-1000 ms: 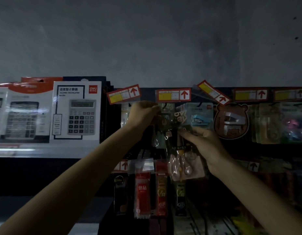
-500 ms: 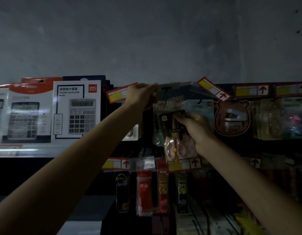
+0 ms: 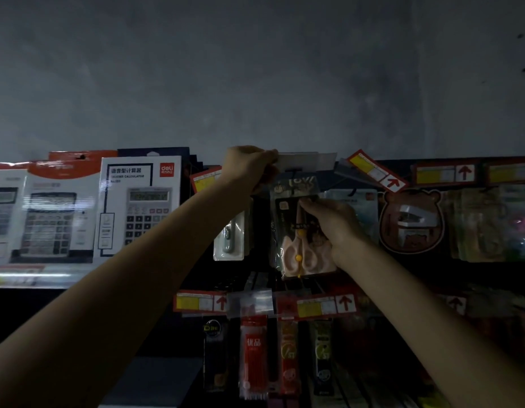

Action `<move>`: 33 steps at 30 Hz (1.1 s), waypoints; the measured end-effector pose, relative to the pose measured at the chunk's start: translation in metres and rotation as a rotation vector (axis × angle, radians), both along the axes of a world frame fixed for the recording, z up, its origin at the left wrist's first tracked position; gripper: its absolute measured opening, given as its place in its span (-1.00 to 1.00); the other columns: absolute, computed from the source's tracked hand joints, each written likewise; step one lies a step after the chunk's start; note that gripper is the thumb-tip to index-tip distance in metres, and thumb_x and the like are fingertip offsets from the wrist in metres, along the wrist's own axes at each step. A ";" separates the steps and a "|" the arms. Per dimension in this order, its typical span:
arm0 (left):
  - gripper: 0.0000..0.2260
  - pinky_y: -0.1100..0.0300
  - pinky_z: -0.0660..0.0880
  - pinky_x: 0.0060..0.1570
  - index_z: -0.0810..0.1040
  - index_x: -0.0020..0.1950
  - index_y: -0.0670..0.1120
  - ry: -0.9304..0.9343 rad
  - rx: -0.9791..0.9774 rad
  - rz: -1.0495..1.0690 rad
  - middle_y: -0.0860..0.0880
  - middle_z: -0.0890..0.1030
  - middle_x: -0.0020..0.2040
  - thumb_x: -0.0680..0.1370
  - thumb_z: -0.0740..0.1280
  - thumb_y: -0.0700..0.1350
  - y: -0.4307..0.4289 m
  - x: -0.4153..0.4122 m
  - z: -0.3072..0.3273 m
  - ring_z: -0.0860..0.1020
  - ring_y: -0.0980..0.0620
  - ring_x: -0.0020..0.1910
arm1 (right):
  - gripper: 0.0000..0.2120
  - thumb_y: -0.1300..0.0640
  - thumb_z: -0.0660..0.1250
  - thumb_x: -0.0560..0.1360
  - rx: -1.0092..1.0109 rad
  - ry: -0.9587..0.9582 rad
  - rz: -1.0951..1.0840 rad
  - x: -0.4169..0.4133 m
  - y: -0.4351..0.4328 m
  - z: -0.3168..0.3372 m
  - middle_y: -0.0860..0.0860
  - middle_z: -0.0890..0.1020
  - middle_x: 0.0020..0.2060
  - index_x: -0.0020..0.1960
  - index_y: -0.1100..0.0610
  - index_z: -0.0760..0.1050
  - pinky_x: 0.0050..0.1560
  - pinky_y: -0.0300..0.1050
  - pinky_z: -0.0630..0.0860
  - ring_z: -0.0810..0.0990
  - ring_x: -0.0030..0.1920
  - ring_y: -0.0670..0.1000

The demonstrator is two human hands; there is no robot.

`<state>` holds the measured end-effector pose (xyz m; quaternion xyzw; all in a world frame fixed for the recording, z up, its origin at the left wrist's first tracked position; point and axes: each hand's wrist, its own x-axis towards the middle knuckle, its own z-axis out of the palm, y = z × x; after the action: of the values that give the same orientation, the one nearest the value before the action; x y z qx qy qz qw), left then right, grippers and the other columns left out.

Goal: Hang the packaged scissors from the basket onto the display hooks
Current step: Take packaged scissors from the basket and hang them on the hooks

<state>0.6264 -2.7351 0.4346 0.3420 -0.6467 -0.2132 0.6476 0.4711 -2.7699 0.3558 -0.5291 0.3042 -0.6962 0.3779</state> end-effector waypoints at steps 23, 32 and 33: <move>-0.83 0.35 0.47 -0.45 0.61 -0.05 -0.15 -0.140 -0.043 0.046 -0.08 0.65 -0.22 0.60 0.40 -0.04 -0.003 0.012 -0.036 0.59 0.07 -0.31 | -0.89 0.08 0.46 0.55 0.081 0.047 -0.008 -0.001 -0.010 -0.005 0.16 0.71 -0.11 -0.07 0.12 0.65 -0.06 0.06 0.63 0.68 -0.11 0.18; -0.82 0.25 0.63 -0.12 0.58 0.14 -0.04 -0.336 -0.088 0.195 0.07 0.66 -0.06 0.57 0.44 -0.05 -0.024 0.017 -0.114 0.65 0.20 -0.10 | -0.85 0.15 0.47 0.53 0.082 -0.006 0.023 -0.006 -0.006 -0.020 0.28 0.72 -0.12 -0.04 0.26 0.67 0.08 0.23 0.65 0.72 -0.09 0.26; -0.78 0.16 0.66 -0.06 0.57 0.16 -0.04 -0.337 -0.065 0.164 0.05 0.68 -0.04 0.56 0.45 -0.02 -0.027 0.017 -0.119 0.67 0.18 -0.09 | -0.83 0.15 0.46 0.54 0.090 0.000 0.028 -0.007 -0.006 -0.023 0.29 0.72 -0.11 -0.01 0.28 0.67 0.10 0.23 0.64 0.72 -0.08 0.27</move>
<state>0.6438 -2.7619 0.3155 0.4034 -0.7226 -0.0786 0.5558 0.4639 -2.7759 0.3329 -0.5157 0.3277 -0.6764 0.4113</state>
